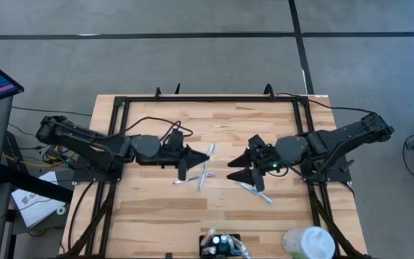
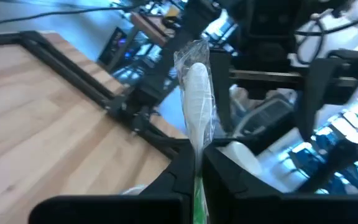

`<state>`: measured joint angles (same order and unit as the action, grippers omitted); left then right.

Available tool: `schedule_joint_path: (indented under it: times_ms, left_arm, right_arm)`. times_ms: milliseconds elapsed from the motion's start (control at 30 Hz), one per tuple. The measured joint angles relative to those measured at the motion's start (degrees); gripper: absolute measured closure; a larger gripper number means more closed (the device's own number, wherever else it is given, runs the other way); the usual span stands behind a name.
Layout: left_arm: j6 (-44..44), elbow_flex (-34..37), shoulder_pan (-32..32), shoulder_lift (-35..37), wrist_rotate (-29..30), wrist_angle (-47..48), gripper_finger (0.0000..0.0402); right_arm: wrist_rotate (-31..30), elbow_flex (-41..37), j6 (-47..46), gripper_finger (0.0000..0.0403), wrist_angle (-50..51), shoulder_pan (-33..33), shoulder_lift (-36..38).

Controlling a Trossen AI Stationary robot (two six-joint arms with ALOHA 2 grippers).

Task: Pick & Place toothbrushing station
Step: Put the green toothbrush into the black mesh organizer

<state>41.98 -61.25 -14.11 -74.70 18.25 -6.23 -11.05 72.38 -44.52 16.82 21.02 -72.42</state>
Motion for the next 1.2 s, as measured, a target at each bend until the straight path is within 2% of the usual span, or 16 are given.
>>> schedule_joint_path:
  times_ms: [167, 400, 633, 833, 1200]
  left_arm:
    - [-0.98, 0.09, -2.18, -0.68, -0.58, -3.46, 0.0396]
    - [-3.10, 0.07, -3.32, -0.81, -0.68, -14.07, 0.0396]
    - [-3.17, 0.04, -3.30, -0.80, -2.12, -16.36, 0.0395]
    - [-3.19, 0.04, -3.30, -0.83, -2.84, -18.01, 0.0395]
    - [-4.70, 0.02, -5.81, -0.83, -4.71, -20.13, 0.0395]
  right_arm:
    - [-0.62, 0.00, 0.48, 0.0121, -0.17, 0.97, -0.04]
    - [-1.53, 0.00, 3.16, 0.0121, -4.13, 1.82, -0.51]
    - [-2.06, -0.02, 4.03, 0.0121, -6.06, 1.00, -3.29]
    - [2.17, 0.00, 4.62, 0.0121, -17.04, 1.02, -9.10]
    - [2.12, 0.00, 6.82, 0.0121, -33.33, 1.00, -15.51]
